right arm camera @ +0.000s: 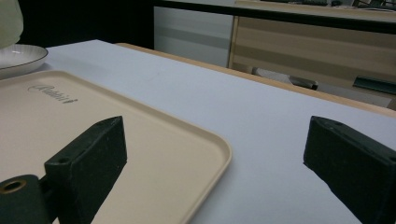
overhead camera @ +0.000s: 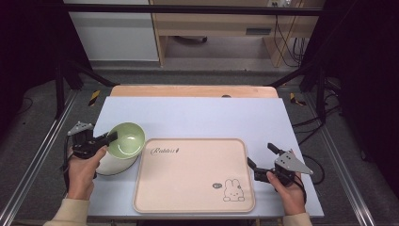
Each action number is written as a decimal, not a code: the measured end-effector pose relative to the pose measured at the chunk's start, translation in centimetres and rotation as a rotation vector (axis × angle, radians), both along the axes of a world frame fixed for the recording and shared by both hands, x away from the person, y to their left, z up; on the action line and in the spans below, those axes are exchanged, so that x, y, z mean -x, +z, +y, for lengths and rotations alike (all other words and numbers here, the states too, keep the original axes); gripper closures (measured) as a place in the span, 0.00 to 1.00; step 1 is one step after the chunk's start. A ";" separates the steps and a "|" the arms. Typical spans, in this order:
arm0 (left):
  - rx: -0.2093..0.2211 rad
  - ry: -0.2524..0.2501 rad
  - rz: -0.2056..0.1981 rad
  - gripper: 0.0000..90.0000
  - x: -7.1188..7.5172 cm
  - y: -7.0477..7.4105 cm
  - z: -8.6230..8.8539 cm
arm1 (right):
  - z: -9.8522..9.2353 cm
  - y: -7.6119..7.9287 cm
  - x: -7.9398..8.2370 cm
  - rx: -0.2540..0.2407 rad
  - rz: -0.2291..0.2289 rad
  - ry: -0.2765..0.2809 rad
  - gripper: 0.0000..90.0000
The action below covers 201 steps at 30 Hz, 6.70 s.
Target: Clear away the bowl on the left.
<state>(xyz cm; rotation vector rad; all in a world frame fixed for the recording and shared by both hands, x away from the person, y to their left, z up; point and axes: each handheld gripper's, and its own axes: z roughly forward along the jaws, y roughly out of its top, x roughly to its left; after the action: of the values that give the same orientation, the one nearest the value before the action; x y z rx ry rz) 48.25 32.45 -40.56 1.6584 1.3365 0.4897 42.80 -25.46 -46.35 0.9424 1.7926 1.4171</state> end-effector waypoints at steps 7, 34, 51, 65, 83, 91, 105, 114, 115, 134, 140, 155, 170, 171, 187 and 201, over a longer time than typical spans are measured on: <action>0.004 -0.026 0.005 0.91 0.0 -0.1 -1.0 | -0.1 0.0 0.0 -0.008 0.000 -0.004 0.07; 0.024 -0.163 -0.002 0.91 0.5 0.7 -6.4 | -0.2 0.0 0.0 -0.015 -0.002 -0.006 0.07; -0.008 -0.305 0.019 0.91 1.3 -0.6 -12.4 | -0.1 0.0 0.0 -0.018 -0.004 -0.020 0.08; -0.012 -0.400 0.091 0.91 1.4 -2.5 -16.7 | -0.1 -0.1 -0.2 -0.024 0.007 -0.019 0.08; -0.026 -0.440 0.138 0.91 1.0 -3.5 -18.3 | -0.2 0.0 0.0 -0.033 0.006 -0.024 0.08; -0.033 -0.440 0.164 0.91 0.6 -4.2 -18.9 | -0.5 0.1 0.1 -0.056 0.005 -0.024 0.08; -0.036 -0.432 0.184 0.90 -0.1 -4.3 -18.8 | -0.4 0.1 0.1 -0.046 0.006 -0.019 0.08; -0.057 -0.441 0.198 0.91 -0.3 -4.4 -18.8 | -0.4 0.0 0.0 -0.044 0.006 -0.017 0.08; -0.059 -0.441 0.199 0.91 -0.4 -4.5 -18.8 | -0.3 0.0 0.0 -0.043 0.008 -0.018 0.08; -0.103 -0.447 0.186 0.93 -0.3 -4.7 -19.0 | 0.1 0.0 0.0 -0.058 0.002 -0.008 0.08; -0.111 -0.449 0.179 0.92 -0.2 -4.7 -19.0 | -0.1 0.1 0.0 -0.058 0.001 -0.013 0.08; -0.124 -0.448 0.163 0.92 -0.1 -4.7 -19.1 | -0.2 0.1 0.0 -0.068 0.004 -0.015 0.08; -0.156 -0.449 0.112 0.87 0.3 -4.5 -19.3 | -0.3 0.1 0.1 -0.069 0.007 -0.014 0.08; -0.154 -0.444 0.104 0.86 0.4 -4.4 -19.4 | -0.3 0.1 0.1 -0.070 0.006 -0.013 0.08; -0.144 -0.467 -0.019 0.54 0.9 -3.1 -19.6 | -0.3 0.3 0.2 -0.051 -0.002 -0.017 0.08; -0.097 -0.493 -0.142 0.34 1.6 -2.1 -20.2 | -0.4 0.3 0.2 -0.046 -0.003 -0.015 0.08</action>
<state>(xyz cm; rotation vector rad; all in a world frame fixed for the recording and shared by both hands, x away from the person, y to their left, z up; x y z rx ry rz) 46.63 12.23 -42.63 1.9148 0.7716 0.3710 42.60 -25.83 -46.06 0.9746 1.7544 1.4548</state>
